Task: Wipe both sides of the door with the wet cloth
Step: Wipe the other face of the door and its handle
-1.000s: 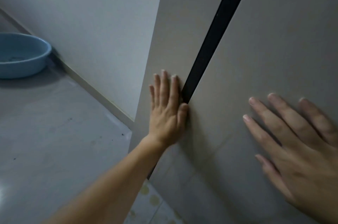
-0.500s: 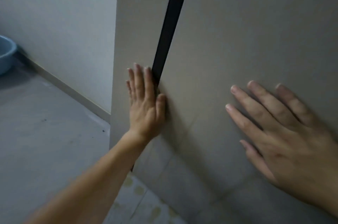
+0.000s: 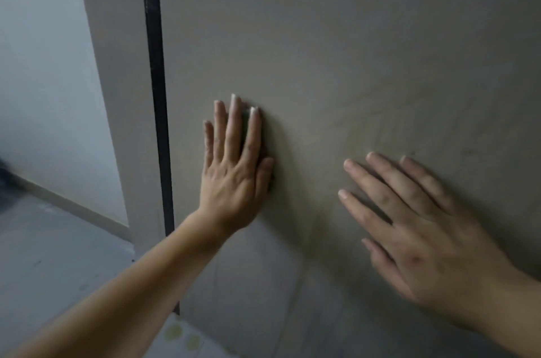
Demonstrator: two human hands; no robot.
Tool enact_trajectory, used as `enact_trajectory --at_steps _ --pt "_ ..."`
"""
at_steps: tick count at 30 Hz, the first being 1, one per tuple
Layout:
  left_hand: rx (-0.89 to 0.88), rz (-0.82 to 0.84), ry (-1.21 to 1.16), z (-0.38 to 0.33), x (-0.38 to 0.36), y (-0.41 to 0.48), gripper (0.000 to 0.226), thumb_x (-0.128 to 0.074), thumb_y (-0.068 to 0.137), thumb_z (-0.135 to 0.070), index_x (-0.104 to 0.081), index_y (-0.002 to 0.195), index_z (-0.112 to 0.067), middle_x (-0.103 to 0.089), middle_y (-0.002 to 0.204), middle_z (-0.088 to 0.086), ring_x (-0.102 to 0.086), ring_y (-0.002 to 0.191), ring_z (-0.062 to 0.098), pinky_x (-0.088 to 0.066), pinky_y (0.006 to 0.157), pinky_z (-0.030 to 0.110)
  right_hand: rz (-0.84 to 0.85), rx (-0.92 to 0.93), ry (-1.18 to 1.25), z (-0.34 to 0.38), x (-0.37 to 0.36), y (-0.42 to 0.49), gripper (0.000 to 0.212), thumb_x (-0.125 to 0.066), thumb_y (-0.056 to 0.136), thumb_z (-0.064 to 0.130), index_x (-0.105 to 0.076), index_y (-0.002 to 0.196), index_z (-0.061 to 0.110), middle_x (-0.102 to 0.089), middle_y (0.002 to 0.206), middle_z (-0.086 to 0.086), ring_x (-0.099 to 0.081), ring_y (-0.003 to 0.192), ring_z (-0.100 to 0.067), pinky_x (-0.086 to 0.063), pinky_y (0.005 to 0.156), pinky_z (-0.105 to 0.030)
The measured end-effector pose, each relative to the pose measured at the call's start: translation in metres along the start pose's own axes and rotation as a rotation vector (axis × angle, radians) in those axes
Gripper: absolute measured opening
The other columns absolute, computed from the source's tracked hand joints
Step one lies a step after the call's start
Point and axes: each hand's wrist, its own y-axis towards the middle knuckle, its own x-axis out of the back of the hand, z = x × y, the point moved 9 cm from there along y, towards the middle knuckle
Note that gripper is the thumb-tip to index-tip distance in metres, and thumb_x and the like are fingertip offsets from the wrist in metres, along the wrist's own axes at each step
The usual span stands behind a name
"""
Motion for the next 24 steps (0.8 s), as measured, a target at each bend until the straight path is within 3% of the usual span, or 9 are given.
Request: enact_trajectory --at_steps 3,8,11,14,16,20,24 --pt "-0.047 -0.032 -0.025 -0.034 0.017 0.061 0.065 -0.031 0.107 -0.035 -0.007 0.16 -0.006 -0.007 0.167 0.026 0.0 0.154 0.05 0.007 0.126 0.051 -0.03 -0.028 0.01 -0.015 0.01 -0.004 0.056 -0.055 0.091 0.032 -0.057 0.142 0.01 -0.028 0.165 -0.016 -0.027 0.153 -0.035 -0.026 0.122 -0.054" --pt "-0.318 0.035 0.018 -0.118 0.007 0.056 0.061 -0.031 0.108 -0.037 -0.013 0.16 -0.011 -0.005 0.167 0.009 0.006 0.157 0.035 0.001 0.127 0.051 -0.068 -0.076 0.026 -0.042 0.025 -0.015 0.051 -0.055 0.092 0.032 -0.061 0.138 0.011 -0.031 0.163 -0.017 -0.028 0.152 -0.035 -0.026 0.122 -0.054" --pt "-0.239 0.002 0.039 -0.096 0.017 0.071 0.062 -0.028 0.109 -0.039 -0.01 0.161 -0.012 -0.005 0.168 0.011 0.008 0.157 0.031 0.003 0.127 0.05 -0.062 -0.065 0.028 -0.048 0.03 -0.02 0.053 -0.056 0.09 0.032 -0.061 0.138 0.01 -0.031 0.163 -0.018 -0.029 0.152 -0.035 -0.026 0.122 -0.054" --pt "-0.159 -0.02 0.013 -0.089 0.024 0.091 0.063 -0.027 0.108 -0.038 -0.01 0.161 -0.009 -0.008 0.168 0.019 0.005 0.156 0.038 0.006 0.127 0.052 -0.055 -0.058 0.03 -0.051 0.032 -0.023 0.051 -0.054 0.091 0.033 -0.062 0.138 0.011 -0.031 0.163 -0.017 -0.028 0.152 -0.034 -0.024 0.123 -0.052" --pt "-0.217 -0.011 0.015 -0.119 0.022 0.1 0.063 -0.03 0.108 -0.037 -0.014 0.161 -0.008 -0.012 0.168 0.02 0.0 0.156 0.043 0.007 0.126 0.051 -0.055 -0.056 0.038 -0.054 0.031 -0.026 0.05 -0.055 0.092 0.033 -0.062 0.137 0.011 -0.032 0.163 -0.017 -0.028 0.152 -0.033 -0.022 0.124 -0.051" --pt "-0.337 -0.007 0.017 -0.175 0.023 0.108 0.059 -0.038 0.107 -0.033 -0.023 0.16 -0.011 -0.021 0.168 0.017 -0.007 0.157 0.038 0.004 0.127 0.048 -0.051 -0.048 0.034 -0.055 0.028 -0.033 0.055 -0.057 0.088 0.034 -0.062 0.137 0.009 -0.039 0.159 -0.018 -0.03 0.152 -0.034 -0.018 0.126 -0.05" --pt "-0.197 -0.03 0.022 -0.099 0.03 0.096 0.061 -0.031 0.108 -0.036 -0.015 0.16 -0.009 -0.016 0.168 0.021 -0.005 0.157 0.041 0.003 0.127 0.051 -0.069 -0.051 0.021 -0.049 0.027 -0.028 0.054 -0.052 0.092 0.034 -0.06 0.14 0.008 -0.03 0.163 -0.018 -0.029 0.152 -0.036 -0.022 0.123 -0.054"
